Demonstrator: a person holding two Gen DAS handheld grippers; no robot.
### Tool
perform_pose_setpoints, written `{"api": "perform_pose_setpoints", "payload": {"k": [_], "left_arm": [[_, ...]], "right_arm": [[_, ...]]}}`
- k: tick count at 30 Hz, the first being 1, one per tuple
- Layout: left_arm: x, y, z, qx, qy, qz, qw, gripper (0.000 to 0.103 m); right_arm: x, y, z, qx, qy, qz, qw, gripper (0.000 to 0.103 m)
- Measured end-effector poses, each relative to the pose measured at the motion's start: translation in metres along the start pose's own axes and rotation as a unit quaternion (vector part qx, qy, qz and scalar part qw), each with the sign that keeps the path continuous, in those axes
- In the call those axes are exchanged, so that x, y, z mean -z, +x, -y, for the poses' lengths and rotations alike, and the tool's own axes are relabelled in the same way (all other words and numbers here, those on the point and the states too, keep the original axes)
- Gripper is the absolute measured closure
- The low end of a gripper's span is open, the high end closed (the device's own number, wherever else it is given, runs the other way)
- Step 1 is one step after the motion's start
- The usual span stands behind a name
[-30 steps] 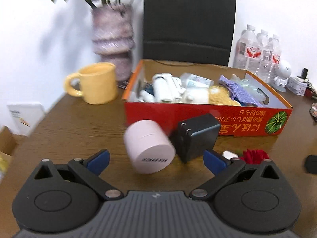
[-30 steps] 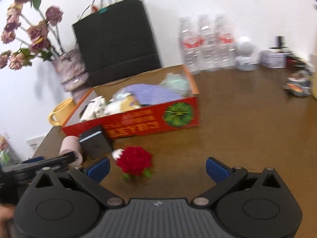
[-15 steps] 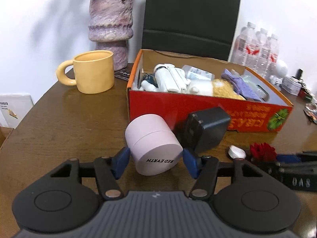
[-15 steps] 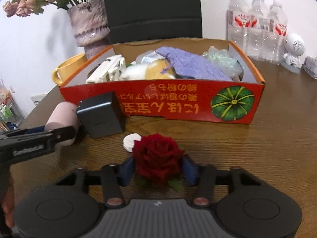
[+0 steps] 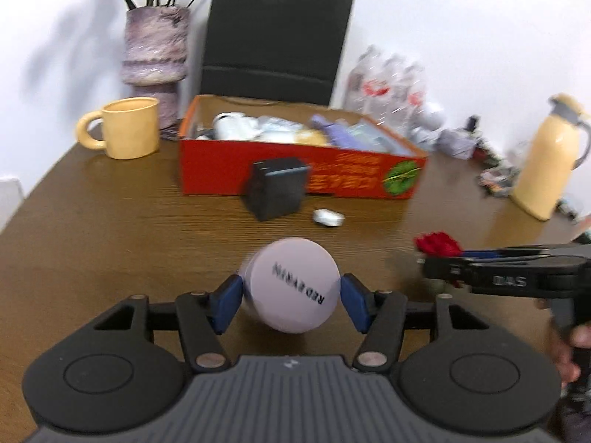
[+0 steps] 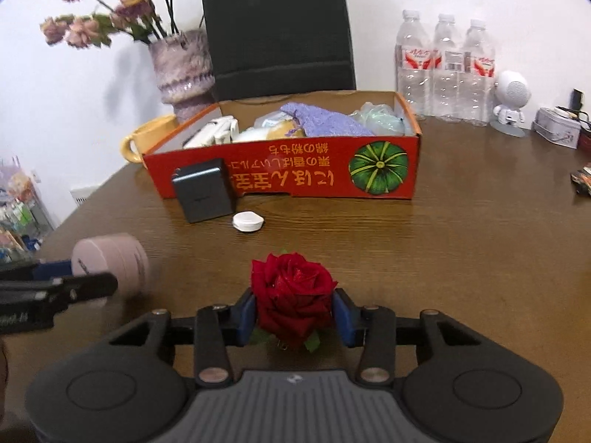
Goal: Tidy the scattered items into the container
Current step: 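Carry the pink cylinder with the left tool while the right tool carries the rose into the box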
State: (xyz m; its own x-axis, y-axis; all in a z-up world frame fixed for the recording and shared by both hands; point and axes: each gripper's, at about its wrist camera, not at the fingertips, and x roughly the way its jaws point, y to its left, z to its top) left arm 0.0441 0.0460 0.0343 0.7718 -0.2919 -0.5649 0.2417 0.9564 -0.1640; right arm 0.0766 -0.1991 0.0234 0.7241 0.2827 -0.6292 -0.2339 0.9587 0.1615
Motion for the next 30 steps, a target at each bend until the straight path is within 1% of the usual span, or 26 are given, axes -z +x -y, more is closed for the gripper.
{"api": "perform_pose_setpoints", "payload": {"k": [2,4,8,11,14,16,18,20,23,26,28,30], "left_arm": [[0.0,-0.002,0.007,-0.003,0.009,0.001,1.0,0.045],[-0.005,-0.006,0.012,-0.009,0.008,0.006,0.9999,0.046],[-0.019,-0.013,0.013,0.008,0.004,0.018,0.9998,0.047],[-0.018,-0.009,0.016,0.001,0.008,0.011,0.9999,0.047],[-0.008,-0.001,0.015,0.009,-0.002,-0.005,0.9999,0.047],[-0.002,0.005,0.017,0.006,0.004,-0.011,0.9999,0.047],[0.002,0.007,0.02,0.0,0.015,-0.009,0.9998,0.047],[0.006,0.01,0.019,0.004,0.018,-0.001,0.9998,0.047],[0.01,0.011,0.018,0.011,0.02,0.011,0.9997,0.046],[0.01,0.012,0.016,0.014,0.013,0.013,0.9997,0.045],[0.01,0.013,0.016,0.008,0.009,0.015,0.9998,0.04],[0.011,0.014,0.02,-0.004,0.019,0.019,0.9996,0.037]], "right_arm": [[-0.002,-0.009,-0.001,0.002,0.0,0.013,1.0,0.062],[-0.006,-0.016,-0.002,0.007,0.001,0.023,1.0,0.062],[-0.012,-0.03,-0.001,0.009,0.005,0.043,0.999,0.062],[-0.011,-0.029,0.003,0.016,0.011,0.039,0.999,0.062],[-0.005,-0.028,0.006,0.015,0.016,0.03,0.999,0.062],[-0.002,-0.027,0.007,0.017,0.018,0.027,0.999,0.062],[-0.001,-0.024,0.008,0.021,0.02,0.023,0.999,0.062],[0.0,-0.021,0.006,0.029,0.019,0.017,0.999,0.062],[0.004,-0.025,0.004,0.039,0.019,0.021,0.999,0.062],[0.011,-0.032,0.005,0.036,0.025,0.025,0.999,0.062],[0.014,-0.033,0.004,0.034,0.022,0.022,0.999,0.062],[0.016,-0.03,0.003,0.035,0.017,0.016,0.999,0.062]]}}
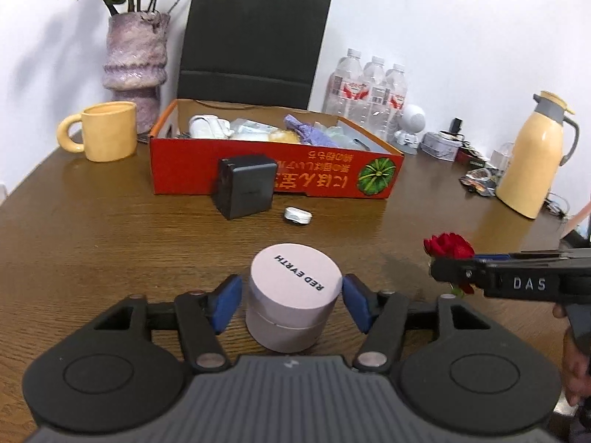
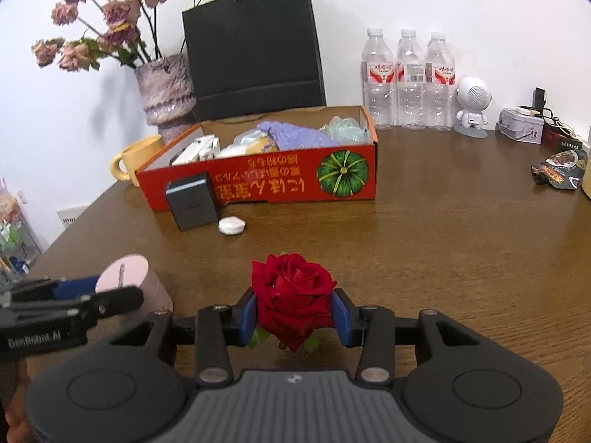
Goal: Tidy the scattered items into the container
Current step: 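Carry the pink cylinder with the left tool while the right tool carries the rose into the box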
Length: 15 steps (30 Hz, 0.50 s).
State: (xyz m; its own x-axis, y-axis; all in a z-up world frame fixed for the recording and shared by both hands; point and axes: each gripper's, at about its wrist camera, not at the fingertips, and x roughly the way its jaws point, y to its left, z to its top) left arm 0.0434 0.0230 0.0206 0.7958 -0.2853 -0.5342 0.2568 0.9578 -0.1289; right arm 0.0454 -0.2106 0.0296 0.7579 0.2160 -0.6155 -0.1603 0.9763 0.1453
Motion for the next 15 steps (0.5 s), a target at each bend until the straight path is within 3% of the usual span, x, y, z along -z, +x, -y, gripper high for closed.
{"api": "perform_pose_setpoints", "payload": {"k": [2,4,10,15], "left_arm": [[0.001,0.002,0.005,-0.009,0.018,-0.002,0.9998,0.036],[0.001,0.007,0.009,-0.013,0.028,-0.012,0.9995,0.046],[-0.004,0.007,0.004,-0.01,0.001,-0.018,0.9998,0.047],[-0.04,-0.007,-0.011,0.011,-0.049,0.008,0.9987,0.047]], "right_arm": [[0.0,0.002,-0.002,-0.001,-0.003,-0.003,1.0,0.062],[-0.001,0.0,-0.003,-0.007,-0.003,0.002,1.0,0.062],[-0.003,-0.004,-0.002,-0.006,0.001,0.009,1.0,0.062],[-0.021,-0.015,-0.006,-0.011,-0.014,0.038,0.999,0.062]]}}
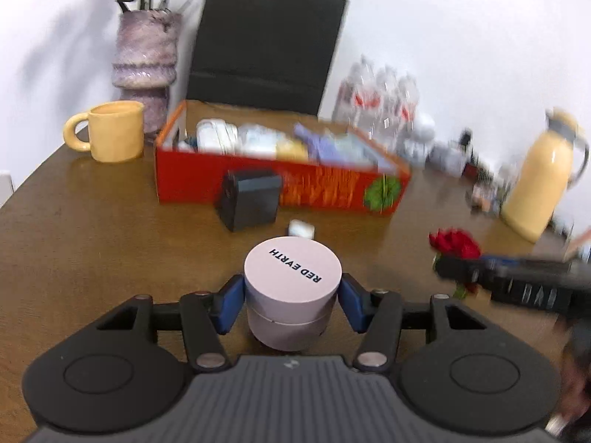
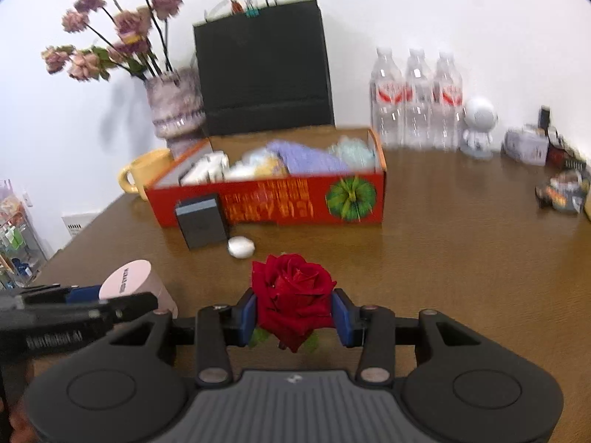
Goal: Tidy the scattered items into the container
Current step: 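Carry the pink cylinder with the left tool while the right tool carries the rose into the box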
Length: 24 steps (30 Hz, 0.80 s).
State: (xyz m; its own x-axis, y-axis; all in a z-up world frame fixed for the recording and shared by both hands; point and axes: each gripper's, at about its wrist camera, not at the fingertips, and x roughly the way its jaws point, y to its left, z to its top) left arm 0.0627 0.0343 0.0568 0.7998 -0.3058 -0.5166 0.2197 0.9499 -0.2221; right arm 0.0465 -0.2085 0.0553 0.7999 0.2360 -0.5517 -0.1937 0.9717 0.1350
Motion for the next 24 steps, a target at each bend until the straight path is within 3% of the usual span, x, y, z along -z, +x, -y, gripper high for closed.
{"api": "perform_pose_setpoints", "payload": {"k": [5,8,10,12,15,17,18,20,24], "left_arm": [[-0.079,0.01,-0.009,0.009,-0.008,0.038,0.9992,0.047],[-0.127,0.046,-0.017,0.027,-0.029,0.018,0.999,0.047],[-0.148,0.076,-0.016,0.017,-0.029,0.002,0.9994,0.047],[-0.159,0.115,-0.014,-0.001,-0.03,-0.027,0.9992,0.047],[-0.158,0.162,-0.019,-0.023,-0.069,-0.088,0.9935,0.045],[-0.155,0.174,-0.027,-0.019,-0.104,-0.109,0.9884,0.039],[-0.155,0.174,-0.029,-0.018,-0.11,-0.107,0.988,0.026],[-0.158,0.168,-0.029,-0.023,-0.104,-0.094,0.9899,0.015],[-0.167,0.152,-0.025,-0.044,-0.082,-0.084,0.9921,0.01]], "right_arm": [[-0.043,0.012,-0.003,-0.004,0.012,0.025,1.0,0.062],[-0.083,0.032,0.002,-0.025,0.039,0.038,0.998,0.062],[-0.112,0.059,0.007,-0.027,0.054,0.027,0.998,0.061],[-0.135,0.091,0.013,-0.013,0.056,0.005,0.998,0.06],[-0.155,0.139,0.024,-0.011,0.061,-0.04,0.997,0.056],[-0.16,0.165,0.035,0.016,0.067,-0.074,0.995,0.041],[-0.161,0.173,0.039,0.03,0.071,-0.086,0.993,0.036],[-0.162,0.178,0.047,0.047,0.081,-0.101,0.99,0.036],[-0.161,0.166,0.056,0.044,0.108,-0.094,0.989,0.016]]}}
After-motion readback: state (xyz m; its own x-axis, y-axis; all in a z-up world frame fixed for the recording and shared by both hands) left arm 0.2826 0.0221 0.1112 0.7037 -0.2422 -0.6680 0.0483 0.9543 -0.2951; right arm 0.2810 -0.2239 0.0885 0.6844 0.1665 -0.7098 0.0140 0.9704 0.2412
